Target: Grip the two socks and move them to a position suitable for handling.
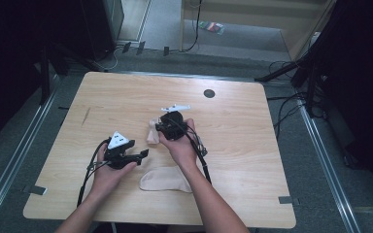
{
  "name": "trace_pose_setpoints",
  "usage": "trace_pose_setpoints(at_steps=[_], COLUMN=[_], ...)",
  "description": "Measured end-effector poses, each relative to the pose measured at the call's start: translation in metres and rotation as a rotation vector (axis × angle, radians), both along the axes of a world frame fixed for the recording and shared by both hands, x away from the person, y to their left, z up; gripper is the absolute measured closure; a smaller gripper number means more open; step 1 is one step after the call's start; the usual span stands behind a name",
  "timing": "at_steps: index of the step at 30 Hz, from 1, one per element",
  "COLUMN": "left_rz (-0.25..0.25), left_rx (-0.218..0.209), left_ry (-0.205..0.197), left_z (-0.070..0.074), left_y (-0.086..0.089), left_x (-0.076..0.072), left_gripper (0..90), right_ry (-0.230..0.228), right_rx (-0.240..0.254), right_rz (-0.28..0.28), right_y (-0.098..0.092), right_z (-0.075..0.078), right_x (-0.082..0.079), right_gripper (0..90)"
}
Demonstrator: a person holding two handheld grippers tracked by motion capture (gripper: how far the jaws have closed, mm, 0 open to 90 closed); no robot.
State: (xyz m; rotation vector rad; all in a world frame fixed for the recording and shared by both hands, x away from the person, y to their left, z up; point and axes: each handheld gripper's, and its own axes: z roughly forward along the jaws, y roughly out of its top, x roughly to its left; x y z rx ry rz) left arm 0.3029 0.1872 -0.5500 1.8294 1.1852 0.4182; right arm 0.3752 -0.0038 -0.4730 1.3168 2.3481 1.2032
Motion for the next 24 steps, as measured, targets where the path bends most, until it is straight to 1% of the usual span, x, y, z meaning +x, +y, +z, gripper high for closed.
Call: trace_pose_setpoints(at_steps=[2,3,4,5,6,7,8,9,10,11,12,13,14,15,16,17,18,19,20,21,22,23,24], left_rz=[0.026,0.026,0.032,0.032,0.050,0.050,0.064,0.088,0.096,0.096,0.120,0.120,0.136,0.136,0.134,0.134,0.126,0.133,0.161,0.161,0.193,0.204,0.209], left_rx=[-0.015,-0.015,-0.012,-0.012,-0.005,-0.005,-0.001,-0.005,-0.009,-0.009,-0.017,-0.017,0.003,0.003,0.006,0.006,0.025,0.065,0.168,0.168,0.288,0.337,0.400], left_ry=[0.015,0.015,0.024,0.024,0.039,0.039,0.046,0.072,0.116,0.116,0.125,0.125,0.082,0.082,0.030,0.030,0.020,-0.005,-0.065,-0.065,-0.135,-0.157,-0.181], left_z=[0.000,0.000,0.000,0.000,-0.001,-0.001,-0.001,-0.001,0.000,0.000,0.004,0.004,0.008,0.008,0.012,0.012,0.014,0.016,0.018,0.018,0.018,0.018,0.017], left_y=[-0.005,-0.005,-0.008,-0.008,-0.011,-0.011,-0.012,-0.015,-0.017,-0.017,-0.020,-0.020,-0.022,-0.022,-0.018,-0.018,-0.015,-0.011,-0.004,-0.004,0.002,0.003,0.003], left_x=[0.007,0.007,0.012,0.012,0.017,0.017,0.021,0.027,0.031,0.031,0.035,0.035,0.037,0.037,0.037,0.037,0.035,0.033,0.028,0.028,0.023,0.020,0.017], left_gripper=[31.6,31.5,31.3,31.0,30.6,30.5,30.5,30.5,30.5,30.4,31.5,34.4,41.2,49.8,60.6,74.6,74.6,82.4,86.5,86.9,87.1,87.3,87.5], right_ry=[-0.006,-0.006,-0.008,-0.008,-0.012,-0.015,-0.014,-0.011,-0.013,-0.015,-0.017,-0.017,-0.017,-0.016,-0.011,-0.011,-0.003,-0.008,-0.015,-0.015,-0.016,0.002,0.028], right_rx=[0.022,0.022,0.036,0.036,0.054,0.067,0.079,0.095,0.112,0.127,0.144,0.144,0.182,0.196,0.214,0.214,0.226,0.224,0.178,0.178,0.126,0.112,0.107], right_rz=[0.007,0.007,0.013,0.013,0.022,0.029,0.033,0.041,0.049,0.058,0.068,0.068,0.084,0.084,0.090,0.090,0.089,0.078,0.038,0.038,-0.017,-0.036,-0.047], right_y=[0.004,0.004,0.007,0.007,0.009,0.009,0.008,0.008,0.007,0.006,0.004,0.004,-0.002,-0.005,-0.010,-0.010,-0.017,-0.023,-0.037,-0.037,-0.051,-0.057,-0.062], right_z=[0.009,0.009,0.014,0.014,0.020,0.023,0.026,0.030,0.034,0.038,0.043,0.043,0.052,0.055,0.058,0.058,0.060,0.061,0.056,0.056,0.043,0.033,0.021], right_x=[-0.001,-0.001,-0.003,-0.003,-0.005,-0.006,-0.008,-0.010,-0.012,-0.014,-0.016,-0.016,-0.019,-0.020,-0.021,-0.021,-0.021,-0.020,-0.017,-0.017,-0.010,-0.006,-0.002], right_gripper=[83.7,83.7,83.7,83.7,83.7,83.7,83.7,83.7,83.7,83.7,83.7,83.7,83.7,84.0,84.2,84.2,84.6,85.2,86.4,86.4,87.3,87.5,87.6])
